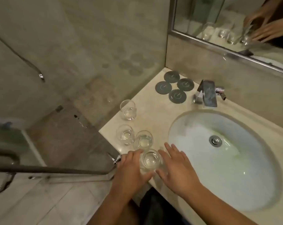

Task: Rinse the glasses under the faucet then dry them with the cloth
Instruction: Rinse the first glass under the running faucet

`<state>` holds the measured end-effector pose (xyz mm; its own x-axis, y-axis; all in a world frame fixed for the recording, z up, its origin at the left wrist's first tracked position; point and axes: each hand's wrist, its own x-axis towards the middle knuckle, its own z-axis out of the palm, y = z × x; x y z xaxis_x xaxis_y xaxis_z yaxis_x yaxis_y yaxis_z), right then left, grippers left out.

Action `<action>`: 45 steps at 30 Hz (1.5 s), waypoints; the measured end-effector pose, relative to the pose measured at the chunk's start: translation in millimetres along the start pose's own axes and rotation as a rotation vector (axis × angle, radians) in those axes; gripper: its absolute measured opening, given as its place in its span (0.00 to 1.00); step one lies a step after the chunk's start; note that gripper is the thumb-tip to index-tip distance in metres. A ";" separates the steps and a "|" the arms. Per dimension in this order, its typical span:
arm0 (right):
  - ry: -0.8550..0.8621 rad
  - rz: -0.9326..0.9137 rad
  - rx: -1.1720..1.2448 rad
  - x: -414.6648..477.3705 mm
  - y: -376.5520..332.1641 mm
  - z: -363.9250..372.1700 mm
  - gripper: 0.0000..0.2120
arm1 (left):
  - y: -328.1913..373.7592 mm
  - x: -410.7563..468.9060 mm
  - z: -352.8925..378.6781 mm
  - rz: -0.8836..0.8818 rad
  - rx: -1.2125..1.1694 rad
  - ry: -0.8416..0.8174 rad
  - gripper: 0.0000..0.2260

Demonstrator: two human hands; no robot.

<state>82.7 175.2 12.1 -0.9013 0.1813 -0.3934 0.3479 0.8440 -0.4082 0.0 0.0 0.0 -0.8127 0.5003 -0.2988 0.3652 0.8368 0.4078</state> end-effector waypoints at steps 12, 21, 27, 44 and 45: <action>0.067 -0.042 0.313 8.4 24.2 18.0 0.31 | -9.7 16.1 7.5 0.118 -0.215 0.063 0.34; 0.246 0.084 0.739 -20.8 67.7 -35.5 0.28 | 67.5 44.4 -9.6 0.069 -0.530 -0.133 0.26; 0.401 0.231 0.983 -0.5 103.7 -41.0 0.19 | 114.1 94.7 18.4 0.016 -0.758 -0.258 0.26; 0.546 0.442 1.878 76.0 183.0 11.5 0.18 | 154.8 192.6 106.6 0.326 -0.406 -0.366 0.36; 0.559 0.419 1.899 78.2 183.3 10.6 0.19 | 155.6 194.1 109.3 0.361 -0.392 -0.333 0.36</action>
<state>78.8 338.6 -102.3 -0.5447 0.6062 -0.5795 -0.0428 -0.7102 -0.7027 -51.3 251.6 -88.8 -0.4610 0.8315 -0.3099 0.3454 0.4899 0.8005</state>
